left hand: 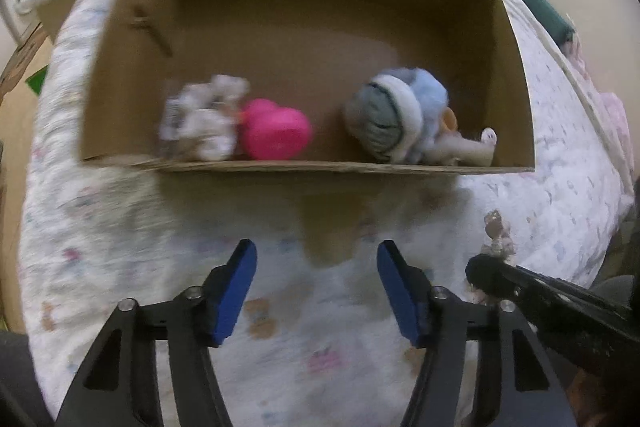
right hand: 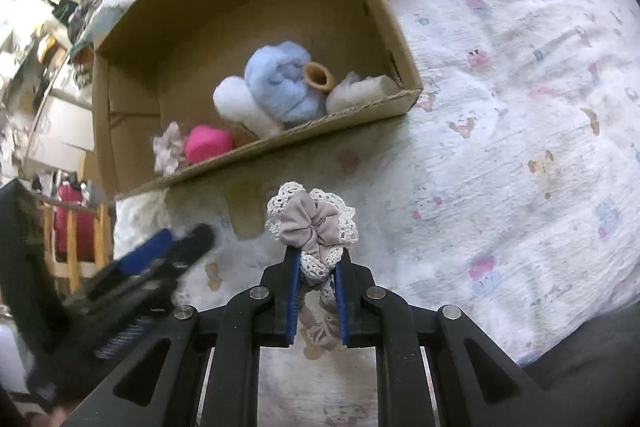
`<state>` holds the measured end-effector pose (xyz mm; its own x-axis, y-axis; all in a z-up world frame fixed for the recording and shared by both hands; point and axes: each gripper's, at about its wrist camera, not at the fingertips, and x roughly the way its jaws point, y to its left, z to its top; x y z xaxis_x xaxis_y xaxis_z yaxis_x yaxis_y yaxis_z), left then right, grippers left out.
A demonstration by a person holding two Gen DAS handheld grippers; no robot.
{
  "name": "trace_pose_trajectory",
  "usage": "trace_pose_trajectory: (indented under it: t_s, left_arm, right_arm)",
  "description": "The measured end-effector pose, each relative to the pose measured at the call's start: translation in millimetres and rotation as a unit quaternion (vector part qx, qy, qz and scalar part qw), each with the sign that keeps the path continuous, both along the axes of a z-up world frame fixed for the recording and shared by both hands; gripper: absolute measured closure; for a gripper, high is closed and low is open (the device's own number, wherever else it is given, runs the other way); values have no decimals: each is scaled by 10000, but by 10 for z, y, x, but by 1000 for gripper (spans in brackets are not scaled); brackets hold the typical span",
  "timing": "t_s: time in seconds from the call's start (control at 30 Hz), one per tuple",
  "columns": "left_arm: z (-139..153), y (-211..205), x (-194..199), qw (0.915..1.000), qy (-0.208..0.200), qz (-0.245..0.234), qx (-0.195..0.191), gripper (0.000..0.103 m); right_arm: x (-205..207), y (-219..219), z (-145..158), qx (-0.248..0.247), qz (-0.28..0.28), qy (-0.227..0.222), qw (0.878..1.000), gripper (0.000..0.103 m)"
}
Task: Organize soft objects
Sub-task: 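Grasp the translucent beige piece with the left gripper while the right lifts the scrunchie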
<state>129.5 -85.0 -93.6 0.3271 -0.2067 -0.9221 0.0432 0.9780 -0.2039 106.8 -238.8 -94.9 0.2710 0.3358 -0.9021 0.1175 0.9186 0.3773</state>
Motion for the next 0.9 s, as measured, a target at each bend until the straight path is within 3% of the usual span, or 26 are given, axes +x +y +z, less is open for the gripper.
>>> trace_pose_trajectory:
  t_s: [0.07, 0.13, 0.2, 0.37, 0.9]
  left_arm:
    - [-95, -83, 80, 10000, 70, -12, 12, 46]
    - [-174, -129, 134, 9999, 170, 21, 15, 54]
    - [-272, -164, 187, 9995, 307, 22, 81, 68]
    - [-316, -148, 191, 9995, 322, 21, 46, 93]
    - [119, 317, -277, 9997, 45, 242, 53, 96]
  right_arm:
    - [30, -84, 23, 150, -50, 34, 9999, 87]
    - [35, -209, 9, 284, -133, 119, 9994, 87]
    - [44, -234, -25, 382, -216, 146, 9989, 87]
    - [65, -199, -11, 474, -233, 90, 9986, 87]
    - [30, -63, 115, 477, 58, -131, 9988, 87]
